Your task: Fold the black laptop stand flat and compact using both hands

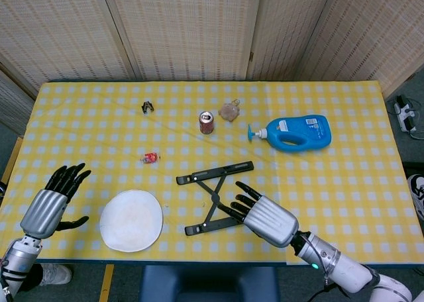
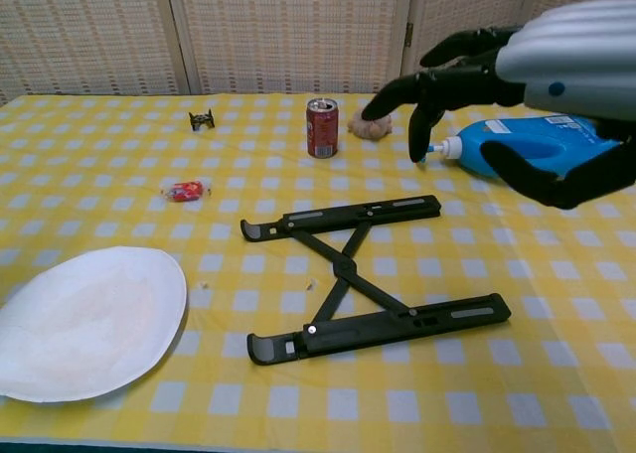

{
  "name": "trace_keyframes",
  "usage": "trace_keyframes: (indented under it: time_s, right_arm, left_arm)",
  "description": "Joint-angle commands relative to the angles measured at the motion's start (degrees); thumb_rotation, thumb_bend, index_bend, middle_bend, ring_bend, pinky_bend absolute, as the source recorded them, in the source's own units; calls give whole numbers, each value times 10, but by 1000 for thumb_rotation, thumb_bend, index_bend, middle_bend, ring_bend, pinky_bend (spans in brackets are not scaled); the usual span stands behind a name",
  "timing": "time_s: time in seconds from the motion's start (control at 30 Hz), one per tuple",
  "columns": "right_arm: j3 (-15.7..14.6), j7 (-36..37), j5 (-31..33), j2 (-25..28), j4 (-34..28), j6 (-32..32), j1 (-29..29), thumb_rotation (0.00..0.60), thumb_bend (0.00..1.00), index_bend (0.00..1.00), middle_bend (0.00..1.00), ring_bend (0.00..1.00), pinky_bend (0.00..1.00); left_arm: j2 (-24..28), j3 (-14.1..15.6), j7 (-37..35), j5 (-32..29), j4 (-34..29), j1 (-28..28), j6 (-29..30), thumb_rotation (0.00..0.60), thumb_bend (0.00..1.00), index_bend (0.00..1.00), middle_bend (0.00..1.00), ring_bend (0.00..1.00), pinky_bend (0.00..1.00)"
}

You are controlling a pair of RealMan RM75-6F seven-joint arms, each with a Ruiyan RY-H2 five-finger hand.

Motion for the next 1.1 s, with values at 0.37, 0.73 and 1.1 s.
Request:
trace_keyframes:
  time_s: [0.37, 0.73, 1.1]
  right_arm:
    - [58, -95, 254, -110, 97, -100, 52, 600, 794, 0, 77, 96, 31]
    - [90, -169, 493, -236, 260, -139, 162, 600, 794, 0, 79, 88, 31]
    - [65, -208, 629, -316, 372, -156, 238, 600, 869, 0, 83, 77, 21]
  left_arm:
    - [-15, 7, -12, -1, -10, -30, -30, 600, 134, 16, 14, 0, 0]
    - [-28, 30, -33, -22, 8, -6, -15, 600, 135, 14, 14, 0, 0]
    - [-39, 45, -56, -36, 28, 17, 1, 600, 135, 9, 14, 0, 0]
